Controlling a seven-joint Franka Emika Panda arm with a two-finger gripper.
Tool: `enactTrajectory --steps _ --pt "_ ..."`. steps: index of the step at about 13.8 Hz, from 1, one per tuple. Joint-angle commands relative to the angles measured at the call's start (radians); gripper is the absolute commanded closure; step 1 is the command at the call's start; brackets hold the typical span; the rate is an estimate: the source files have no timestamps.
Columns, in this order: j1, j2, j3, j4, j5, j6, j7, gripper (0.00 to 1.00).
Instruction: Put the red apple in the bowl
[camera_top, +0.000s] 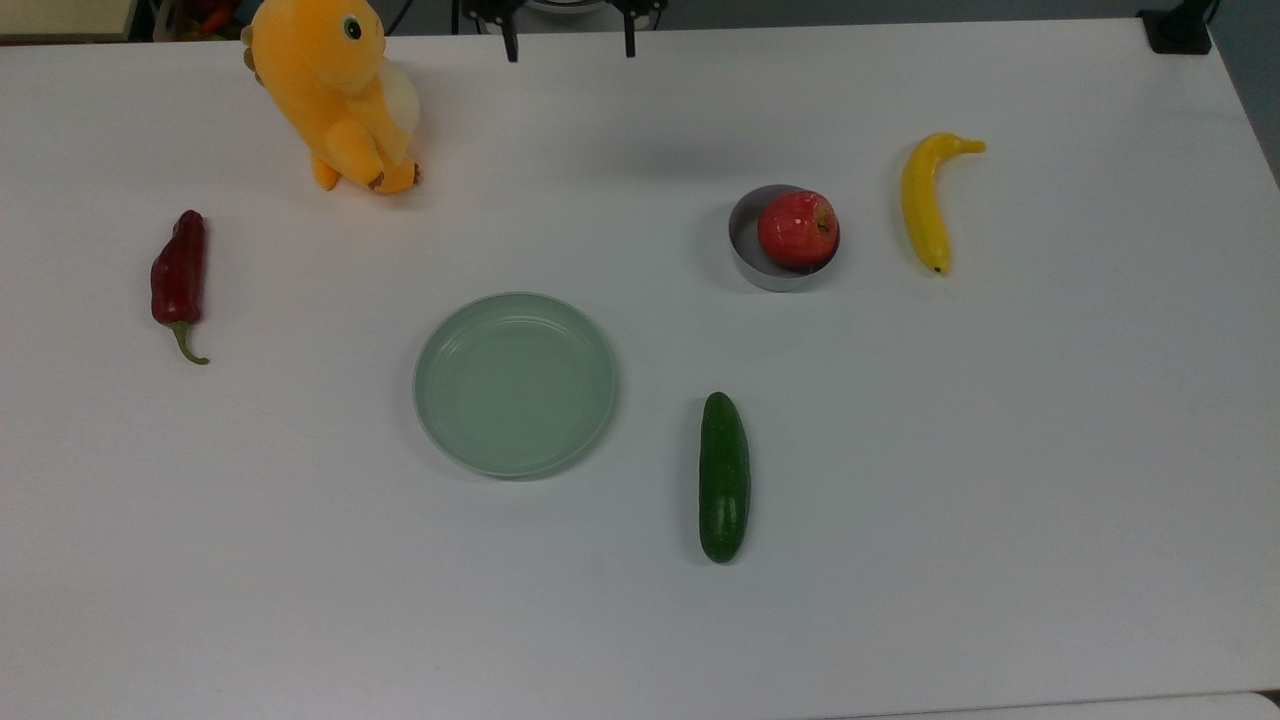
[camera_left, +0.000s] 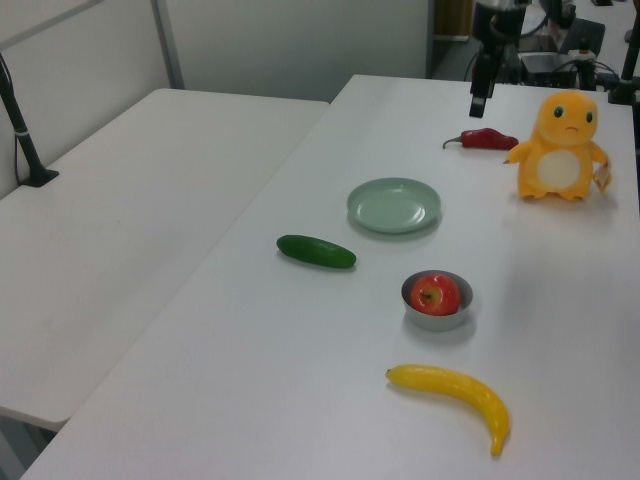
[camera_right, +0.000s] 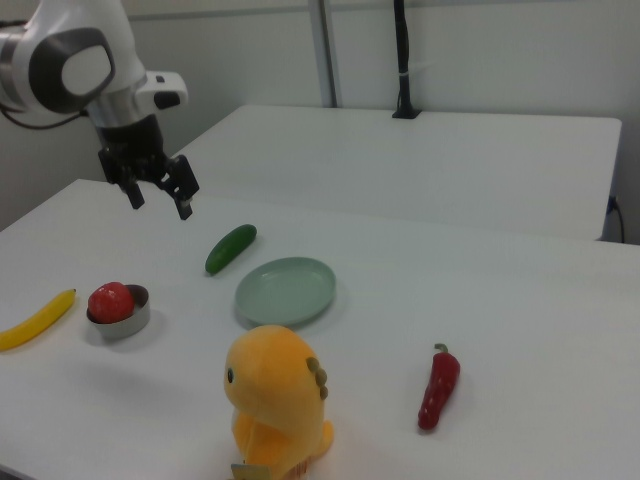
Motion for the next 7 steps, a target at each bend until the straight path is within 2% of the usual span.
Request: enactTrajectory --steps 1,7 --pt "0.000 0.030 -0.043 0.109 -0.011 -0.099 0.016 0.00" --pt "0.011 0.036 -0.064 0.112 -0.002 -0.121 0.013 0.00"
